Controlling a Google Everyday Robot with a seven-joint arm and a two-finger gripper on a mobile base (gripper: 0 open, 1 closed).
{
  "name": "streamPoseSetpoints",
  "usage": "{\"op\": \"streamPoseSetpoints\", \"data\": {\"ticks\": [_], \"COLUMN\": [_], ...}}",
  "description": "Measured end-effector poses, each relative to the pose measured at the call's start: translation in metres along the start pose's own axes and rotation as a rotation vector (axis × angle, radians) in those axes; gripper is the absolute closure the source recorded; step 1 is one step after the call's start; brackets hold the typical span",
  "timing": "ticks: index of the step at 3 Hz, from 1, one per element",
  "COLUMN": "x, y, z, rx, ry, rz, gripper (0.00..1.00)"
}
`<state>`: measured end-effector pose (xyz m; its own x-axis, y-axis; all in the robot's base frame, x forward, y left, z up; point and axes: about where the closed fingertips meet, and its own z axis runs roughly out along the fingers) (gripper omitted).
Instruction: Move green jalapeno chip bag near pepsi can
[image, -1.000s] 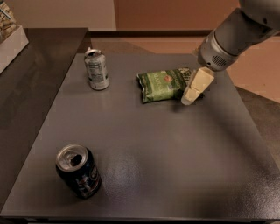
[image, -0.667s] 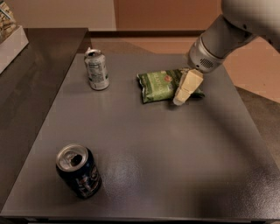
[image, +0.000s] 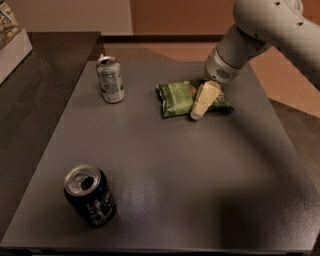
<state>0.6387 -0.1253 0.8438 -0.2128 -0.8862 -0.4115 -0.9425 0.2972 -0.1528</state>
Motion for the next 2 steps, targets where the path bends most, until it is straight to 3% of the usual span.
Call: {"op": "streamPoseSetpoints", "data": {"ticks": [1, 2], "x": [0.0006, -0.0003], "y": [-0.0044, -0.0061], "z": [0.0041, -0.0003], "rx": [-0.015, -0.021], "ry": [0.001, -0.008], "rz": [-0.001, -0.017], "gripper": [0.17, 0.41]}}
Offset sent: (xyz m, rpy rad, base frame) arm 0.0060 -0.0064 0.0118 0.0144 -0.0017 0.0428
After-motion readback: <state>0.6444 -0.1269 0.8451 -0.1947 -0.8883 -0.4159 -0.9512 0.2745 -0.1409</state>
